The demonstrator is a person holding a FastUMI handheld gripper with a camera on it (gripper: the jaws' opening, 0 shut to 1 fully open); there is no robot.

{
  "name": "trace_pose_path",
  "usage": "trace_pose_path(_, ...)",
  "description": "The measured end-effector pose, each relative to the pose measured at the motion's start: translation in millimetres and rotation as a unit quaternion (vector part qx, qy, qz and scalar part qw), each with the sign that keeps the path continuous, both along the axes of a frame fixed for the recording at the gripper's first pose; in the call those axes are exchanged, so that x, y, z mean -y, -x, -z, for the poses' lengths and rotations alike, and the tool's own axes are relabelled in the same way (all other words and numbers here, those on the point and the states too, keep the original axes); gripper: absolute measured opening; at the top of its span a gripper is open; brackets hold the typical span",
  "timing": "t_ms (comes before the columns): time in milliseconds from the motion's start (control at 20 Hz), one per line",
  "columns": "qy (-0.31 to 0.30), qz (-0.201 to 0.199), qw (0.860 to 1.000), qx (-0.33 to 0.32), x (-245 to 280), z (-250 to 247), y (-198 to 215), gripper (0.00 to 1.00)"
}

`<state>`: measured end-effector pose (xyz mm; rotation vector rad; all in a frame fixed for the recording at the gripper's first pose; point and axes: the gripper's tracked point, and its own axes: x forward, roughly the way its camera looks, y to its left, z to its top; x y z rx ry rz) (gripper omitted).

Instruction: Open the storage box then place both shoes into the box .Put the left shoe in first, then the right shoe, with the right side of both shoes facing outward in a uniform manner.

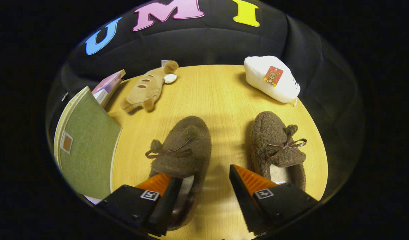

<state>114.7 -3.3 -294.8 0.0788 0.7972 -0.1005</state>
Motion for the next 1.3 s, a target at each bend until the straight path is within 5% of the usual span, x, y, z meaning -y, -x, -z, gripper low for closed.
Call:
trace_pose_path(300,-0.048,0.02,0.998,-0.022,-13,10,-3,0.28)
trace_pose_path(450,-0.038,0.013,0.999,-0.013,-13,9,-3,0.12)
trace_pose_path(900,-0.106,0.047,0.993,0.014,-23,-42,16,0.07)
trace_pose_path(1300,-0.154,0.018,0.983,0.097,-77,-150,25,0.07)
